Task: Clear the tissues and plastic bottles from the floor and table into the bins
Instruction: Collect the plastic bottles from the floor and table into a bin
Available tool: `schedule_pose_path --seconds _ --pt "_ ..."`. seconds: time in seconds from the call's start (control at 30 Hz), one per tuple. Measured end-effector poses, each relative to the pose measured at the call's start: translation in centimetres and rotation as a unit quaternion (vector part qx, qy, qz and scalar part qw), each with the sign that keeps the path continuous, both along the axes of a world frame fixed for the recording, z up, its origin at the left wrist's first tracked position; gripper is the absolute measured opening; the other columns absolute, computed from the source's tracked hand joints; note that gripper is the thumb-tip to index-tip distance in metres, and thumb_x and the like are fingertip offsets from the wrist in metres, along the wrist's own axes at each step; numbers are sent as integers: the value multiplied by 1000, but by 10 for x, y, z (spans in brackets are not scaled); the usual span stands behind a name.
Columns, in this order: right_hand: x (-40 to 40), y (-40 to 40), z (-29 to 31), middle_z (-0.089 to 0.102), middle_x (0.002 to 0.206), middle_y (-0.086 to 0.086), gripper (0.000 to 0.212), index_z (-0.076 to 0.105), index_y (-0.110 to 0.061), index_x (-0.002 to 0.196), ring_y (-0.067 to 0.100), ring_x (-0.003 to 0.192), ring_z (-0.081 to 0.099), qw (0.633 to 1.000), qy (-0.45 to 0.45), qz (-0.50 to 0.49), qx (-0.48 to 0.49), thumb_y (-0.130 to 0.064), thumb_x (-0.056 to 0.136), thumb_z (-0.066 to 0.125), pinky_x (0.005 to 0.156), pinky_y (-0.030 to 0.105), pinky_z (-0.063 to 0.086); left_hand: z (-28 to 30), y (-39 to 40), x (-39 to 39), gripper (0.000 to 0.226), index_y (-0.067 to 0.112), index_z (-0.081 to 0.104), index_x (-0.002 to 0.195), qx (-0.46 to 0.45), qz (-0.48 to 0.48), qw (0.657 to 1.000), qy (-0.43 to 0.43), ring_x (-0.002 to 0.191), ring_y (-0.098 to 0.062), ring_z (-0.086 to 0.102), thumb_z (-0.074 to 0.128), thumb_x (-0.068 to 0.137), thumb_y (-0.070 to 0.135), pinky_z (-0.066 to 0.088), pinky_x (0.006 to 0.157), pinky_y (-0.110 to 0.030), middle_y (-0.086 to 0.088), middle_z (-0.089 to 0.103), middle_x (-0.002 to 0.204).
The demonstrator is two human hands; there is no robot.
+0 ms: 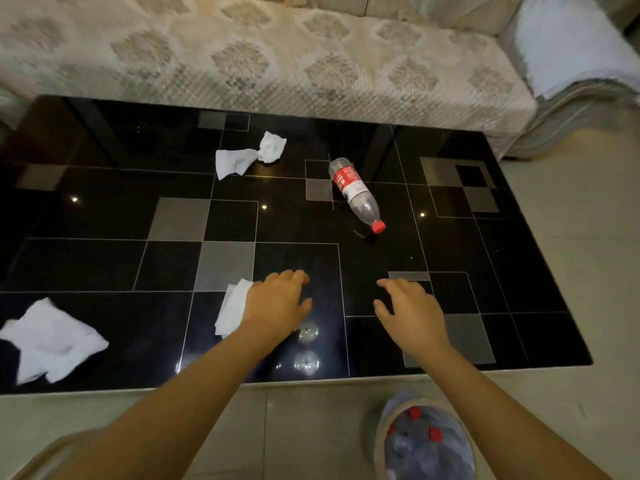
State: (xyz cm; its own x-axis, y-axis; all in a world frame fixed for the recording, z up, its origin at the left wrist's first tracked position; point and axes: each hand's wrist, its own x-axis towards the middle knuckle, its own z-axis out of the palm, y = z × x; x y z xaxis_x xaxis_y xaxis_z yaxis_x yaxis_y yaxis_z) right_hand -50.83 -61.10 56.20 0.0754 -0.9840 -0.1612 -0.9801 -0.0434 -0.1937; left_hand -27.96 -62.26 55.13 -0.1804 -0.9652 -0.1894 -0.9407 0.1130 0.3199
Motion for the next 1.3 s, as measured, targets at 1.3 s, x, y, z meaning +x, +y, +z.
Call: schedule_pose_path --seconds 1.3 --pt "44 -241 -88 25 139 17 80 7 -27 147 33 114 47 990 65 8 123 -33 88 60 87 38 50 -60 -195 14 40 23 43 130 22 8 995 -92 112 -21 51 45 93 38 41 87 -34 1 55 125"
